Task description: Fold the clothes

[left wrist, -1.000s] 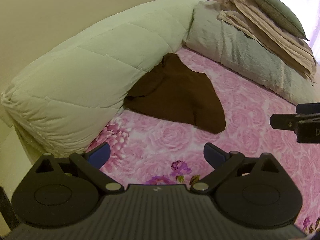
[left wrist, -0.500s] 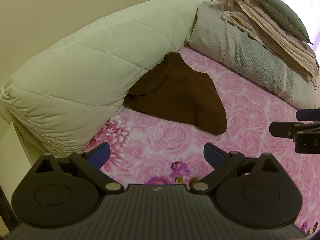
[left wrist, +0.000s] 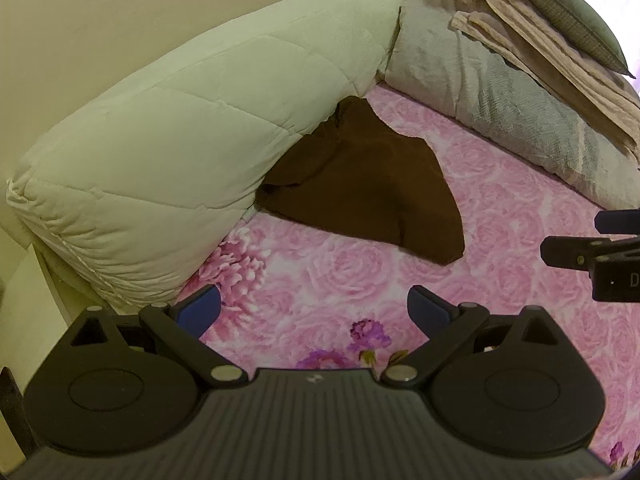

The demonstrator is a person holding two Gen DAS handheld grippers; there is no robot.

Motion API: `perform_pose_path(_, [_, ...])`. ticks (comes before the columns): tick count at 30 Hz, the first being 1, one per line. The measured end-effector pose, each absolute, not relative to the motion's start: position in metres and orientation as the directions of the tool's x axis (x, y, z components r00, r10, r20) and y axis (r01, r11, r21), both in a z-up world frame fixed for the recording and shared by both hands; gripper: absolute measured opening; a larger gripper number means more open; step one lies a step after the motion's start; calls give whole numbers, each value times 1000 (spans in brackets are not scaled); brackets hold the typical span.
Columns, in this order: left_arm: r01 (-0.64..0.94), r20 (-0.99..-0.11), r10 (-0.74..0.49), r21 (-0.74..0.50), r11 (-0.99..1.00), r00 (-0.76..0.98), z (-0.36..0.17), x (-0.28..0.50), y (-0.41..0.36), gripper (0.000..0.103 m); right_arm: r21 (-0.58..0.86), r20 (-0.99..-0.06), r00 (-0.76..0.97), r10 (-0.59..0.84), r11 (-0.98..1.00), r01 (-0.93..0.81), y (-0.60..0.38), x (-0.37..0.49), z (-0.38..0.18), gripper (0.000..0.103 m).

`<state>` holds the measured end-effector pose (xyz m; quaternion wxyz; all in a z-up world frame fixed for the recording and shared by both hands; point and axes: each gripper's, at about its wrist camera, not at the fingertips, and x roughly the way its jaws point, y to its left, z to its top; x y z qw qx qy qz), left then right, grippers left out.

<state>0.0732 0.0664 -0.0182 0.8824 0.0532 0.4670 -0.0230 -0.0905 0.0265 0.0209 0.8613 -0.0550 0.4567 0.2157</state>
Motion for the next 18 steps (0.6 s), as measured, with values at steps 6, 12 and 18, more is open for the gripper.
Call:
perform_pose_path(6, [78,-831,19,74,994,555,-19,74,67,98,110,-809,483,334,894,-434,28,-88,18,83])
perform_pose_path(12, [71,-834,27,80,994,551,-20,74,64,98,121,-810,474,347,888,-444,21,-85,17,83])
perform_pose_path(18, [64,-839,39,87,994,543,-23,72,56,98,129,-810,468,353,886,-446,11,-81,15,83])
